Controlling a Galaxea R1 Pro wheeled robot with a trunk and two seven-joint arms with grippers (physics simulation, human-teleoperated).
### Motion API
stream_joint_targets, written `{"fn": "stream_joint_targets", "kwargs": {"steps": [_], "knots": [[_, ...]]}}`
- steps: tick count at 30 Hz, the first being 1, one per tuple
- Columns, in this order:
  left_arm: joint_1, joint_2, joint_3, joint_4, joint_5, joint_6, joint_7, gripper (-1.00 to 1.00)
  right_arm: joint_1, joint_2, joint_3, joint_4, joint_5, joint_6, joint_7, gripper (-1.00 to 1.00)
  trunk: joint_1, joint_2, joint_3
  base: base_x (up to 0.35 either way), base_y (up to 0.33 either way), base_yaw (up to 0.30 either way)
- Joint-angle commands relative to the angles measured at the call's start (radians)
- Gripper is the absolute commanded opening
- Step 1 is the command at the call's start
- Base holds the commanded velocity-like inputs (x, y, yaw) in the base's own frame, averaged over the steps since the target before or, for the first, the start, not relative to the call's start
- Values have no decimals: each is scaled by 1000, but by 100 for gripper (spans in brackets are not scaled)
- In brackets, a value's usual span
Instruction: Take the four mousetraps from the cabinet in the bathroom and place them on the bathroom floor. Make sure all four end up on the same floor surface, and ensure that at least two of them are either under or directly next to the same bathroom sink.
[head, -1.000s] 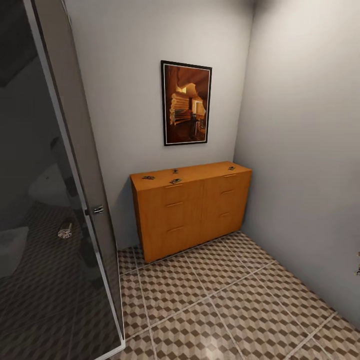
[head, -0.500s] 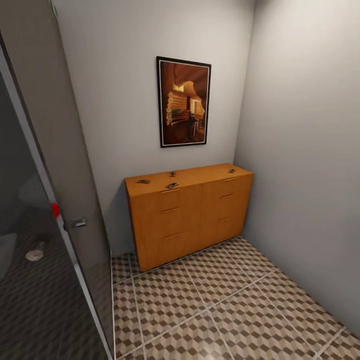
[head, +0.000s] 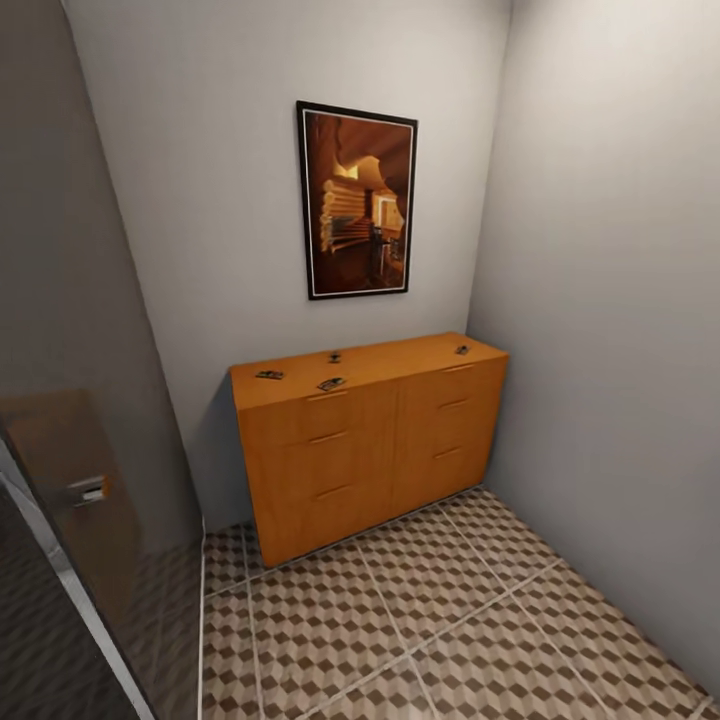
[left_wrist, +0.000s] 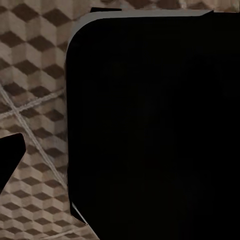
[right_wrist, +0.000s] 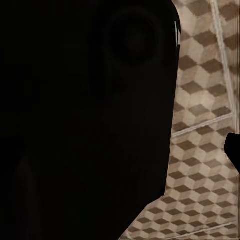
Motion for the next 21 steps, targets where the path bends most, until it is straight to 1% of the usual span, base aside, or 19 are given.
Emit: {"fn": "stream_joint_targets", "kwargs": {"steps": [1,21], "knots": [[0,0,1,0,4,-3,0,100,0,0,1,0,1,0,0,100,1,0,-1,304,-117,0],[0,0,1,0,4,-3,0,100,0,0,4,0,2,0,0,100,1,0,-1,304,-121,0]]}}
